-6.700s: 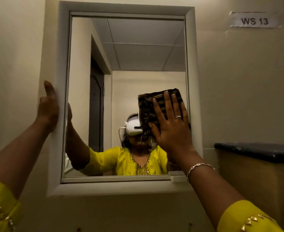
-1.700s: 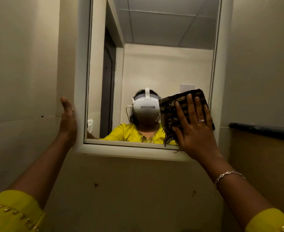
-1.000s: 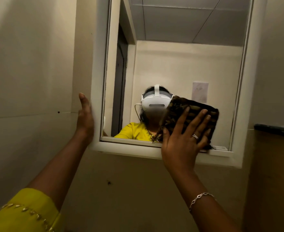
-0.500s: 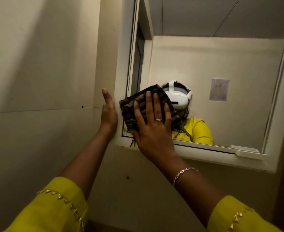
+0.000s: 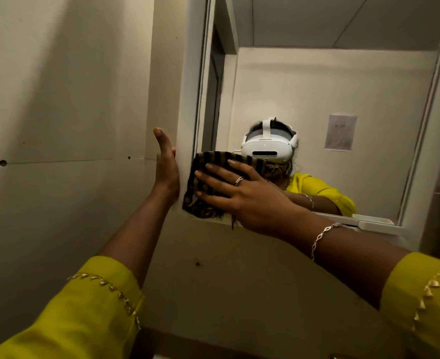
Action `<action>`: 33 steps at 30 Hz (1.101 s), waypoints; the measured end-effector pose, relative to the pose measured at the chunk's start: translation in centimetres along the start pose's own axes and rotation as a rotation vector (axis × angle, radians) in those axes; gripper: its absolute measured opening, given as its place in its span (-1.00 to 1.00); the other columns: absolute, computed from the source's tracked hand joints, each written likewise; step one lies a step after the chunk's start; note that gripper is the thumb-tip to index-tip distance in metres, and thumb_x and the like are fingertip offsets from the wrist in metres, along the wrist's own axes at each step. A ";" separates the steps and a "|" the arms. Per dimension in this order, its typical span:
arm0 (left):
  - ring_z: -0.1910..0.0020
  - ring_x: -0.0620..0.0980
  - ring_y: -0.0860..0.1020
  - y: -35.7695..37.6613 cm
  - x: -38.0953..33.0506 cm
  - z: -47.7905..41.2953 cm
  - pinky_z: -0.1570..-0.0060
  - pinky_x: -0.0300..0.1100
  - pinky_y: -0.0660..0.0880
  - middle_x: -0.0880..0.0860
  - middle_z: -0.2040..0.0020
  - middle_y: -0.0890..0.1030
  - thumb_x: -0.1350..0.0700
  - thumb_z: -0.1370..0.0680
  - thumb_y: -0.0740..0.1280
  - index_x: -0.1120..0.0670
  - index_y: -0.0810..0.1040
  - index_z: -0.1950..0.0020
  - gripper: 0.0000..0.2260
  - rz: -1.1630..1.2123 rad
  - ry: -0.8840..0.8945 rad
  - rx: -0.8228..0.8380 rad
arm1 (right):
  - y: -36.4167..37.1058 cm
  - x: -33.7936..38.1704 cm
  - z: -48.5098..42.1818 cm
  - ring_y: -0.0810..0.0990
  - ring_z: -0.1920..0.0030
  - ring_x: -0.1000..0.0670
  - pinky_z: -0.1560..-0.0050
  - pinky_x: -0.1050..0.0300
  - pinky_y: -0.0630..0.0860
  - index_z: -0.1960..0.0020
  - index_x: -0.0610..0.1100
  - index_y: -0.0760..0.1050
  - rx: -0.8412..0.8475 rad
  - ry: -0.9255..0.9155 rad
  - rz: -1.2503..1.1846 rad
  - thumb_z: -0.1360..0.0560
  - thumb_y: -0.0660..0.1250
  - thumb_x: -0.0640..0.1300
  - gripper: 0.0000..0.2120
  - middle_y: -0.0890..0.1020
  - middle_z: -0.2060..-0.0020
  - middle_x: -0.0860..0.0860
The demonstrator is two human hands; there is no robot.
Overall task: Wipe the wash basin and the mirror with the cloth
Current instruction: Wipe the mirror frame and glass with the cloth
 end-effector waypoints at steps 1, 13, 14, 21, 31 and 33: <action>-0.37 0.24 0.32 -0.1 0.5 -0.7 -0.36 0.27 0.18 0.23 -0.40 0.35 -0.68 -0.04 -0.03 0.12 0.29 -0.41 0.19 -0.004 0.013 0.015 | -0.3 -0.2 0.1 0.26 -0.42 -0.15 -0.40 -0.19 0.12 -0.35 -0.06 0.37 -0.007 -0.029 -0.005 -0.42 0.21 -0.21 -0.51 0.35 -0.40 -0.10; -0.47 0.12 0.17 1.9 -4.0 3.5 -0.41 0.22 0.08 0.09 -0.50 0.20 -0.52 -0.33 -0.17 -0.02 0.10 -0.50 -0.13 -0.089 0.106 -0.092 | -2.0 -4.7 9.7 0.29 -0.40 -0.06 -0.33 -0.09 0.14 -0.31 -0.05 0.42 0.106 -0.087 0.040 -0.46 -0.01 -0.27 -0.52 0.38 -0.38 -0.03; -0.47 0.12 0.14 2.0 -4.0 3.6 -0.43 0.20 0.06 0.09 -0.51 0.18 -0.44 -0.43 -0.19 -0.01 0.08 -0.50 -0.23 -0.084 0.115 -0.091 | -2.2 -5.1 10.5 0.27 -0.41 -0.05 -0.33 -0.09 0.16 -0.32 -0.05 0.41 0.108 -0.087 0.042 -0.46 0.00 -0.28 -0.52 0.37 -0.39 -0.02; -0.46 0.16 0.16 1.6 -3.1 2.4 -0.43 0.18 0.07 0.15 -0.50 0.17 -0.44 -0.43 -0.18 0.03 0.13 -0.49 -0.21 -0.088 0.082 -0.092 | -3.9 -7.1 15.4 0.28 -0.38 -0.04 -0.33 -0.15 0.26 -0.29 -0.04 0.40 0.142 -0.073 0.005 -0.35 0.26 -0.34 -0.47 0.40 -0.36 -0.01; -0.22 0.08 0.37 11.4 -6.6 12.5 -0.31 -0.04 0.16 0.35 -0.16 0.52 -0.11 -0.54 0.16 0.33 0.48 -0.13 -0.50 -0.923 1.222 -0.258 | -5.3 -8.3 20.1 0.32 -0.36 -0.05 -0.30 -0.12 0.24 -0.22 -0.06 0.48 0.175 0.068 -0.035 -0.29 0.38 -0.33 -0.48 0.44 -0.33 -0.02; -0.36 0.16 0.29 15.8 -4.1 15.9 -0.42 0.12 0.02 0.27 -0.29 0.46 -0.14 -0.56 0.13 0.23 0.36 -0.30 -0.50 -0.945 1.403 0.036 | -5.2 -8.4 20.7 0.32 -0.36 -0.05 -0.34 -0.06 0.24 -0.22 -0.06 0.45 0.142 0.090 -0.036 -0.34 0.34 -0.31 -0.53 0.42 -0.34 -0.02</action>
Point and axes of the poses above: each hand's wrist, its own z-axis away from the middle knuckle, its own y-axis out of the palm, x = y × z, the point moved 4 cm from there along -z, towards the middle knuckle
